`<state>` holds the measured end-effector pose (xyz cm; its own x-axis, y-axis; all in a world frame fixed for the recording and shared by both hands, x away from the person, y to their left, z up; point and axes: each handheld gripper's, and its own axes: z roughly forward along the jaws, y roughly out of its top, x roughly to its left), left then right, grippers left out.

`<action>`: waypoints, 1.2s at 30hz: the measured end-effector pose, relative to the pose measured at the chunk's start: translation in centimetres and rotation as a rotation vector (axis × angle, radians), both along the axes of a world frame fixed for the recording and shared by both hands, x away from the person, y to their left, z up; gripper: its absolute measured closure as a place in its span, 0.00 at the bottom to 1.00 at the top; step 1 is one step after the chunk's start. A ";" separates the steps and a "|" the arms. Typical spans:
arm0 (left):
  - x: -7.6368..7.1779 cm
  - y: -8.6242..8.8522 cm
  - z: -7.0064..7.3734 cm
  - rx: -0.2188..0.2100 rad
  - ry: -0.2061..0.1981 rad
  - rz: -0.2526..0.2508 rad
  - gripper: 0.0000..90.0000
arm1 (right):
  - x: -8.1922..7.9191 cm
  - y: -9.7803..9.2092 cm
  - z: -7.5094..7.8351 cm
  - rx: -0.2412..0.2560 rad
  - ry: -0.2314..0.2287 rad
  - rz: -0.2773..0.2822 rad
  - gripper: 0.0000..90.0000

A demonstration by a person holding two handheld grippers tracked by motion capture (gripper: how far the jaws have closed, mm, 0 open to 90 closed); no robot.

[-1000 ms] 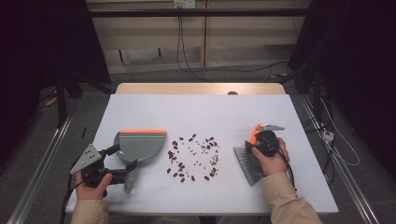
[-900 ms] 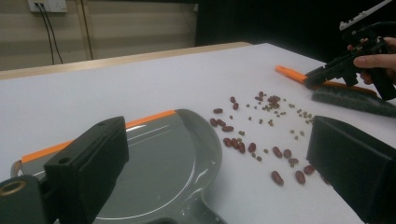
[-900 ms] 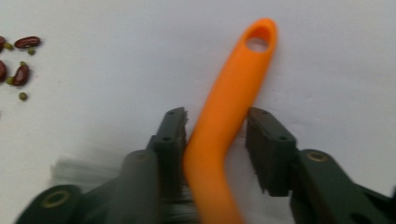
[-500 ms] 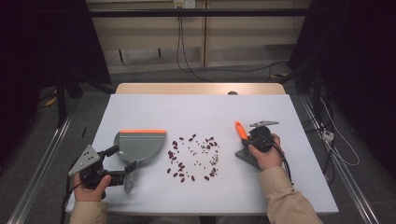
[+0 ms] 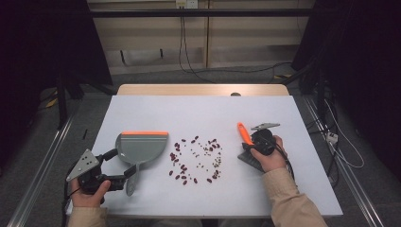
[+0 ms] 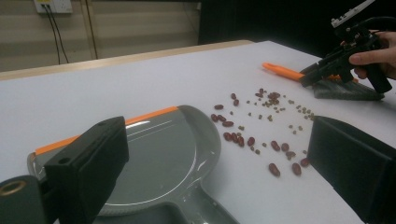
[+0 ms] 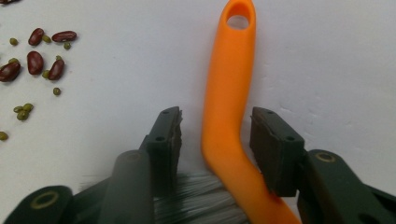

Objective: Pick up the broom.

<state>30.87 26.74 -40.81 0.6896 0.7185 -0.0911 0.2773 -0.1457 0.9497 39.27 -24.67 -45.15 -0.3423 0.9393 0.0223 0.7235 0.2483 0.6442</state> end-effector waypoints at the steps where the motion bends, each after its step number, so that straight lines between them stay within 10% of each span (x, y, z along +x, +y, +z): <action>1: 0.0 0.1 0.0 -0.006 -0.001 0.001 0.06 | 0.0 0.0 0.0 -0.002 -0.003 0.007 0.65; 25: 0.0 -2.2 1.2 -0.005 0.001 0.004 0.06 | 0.5 -0.5 0.6 0.039 -0.011 -0.007 0.79; 36: 0.5 -2.6 0.9 0.001 0.002 -0.017 0.06 | 0.9 -0.3 0.4 0.041 0.052 -0.022 0.64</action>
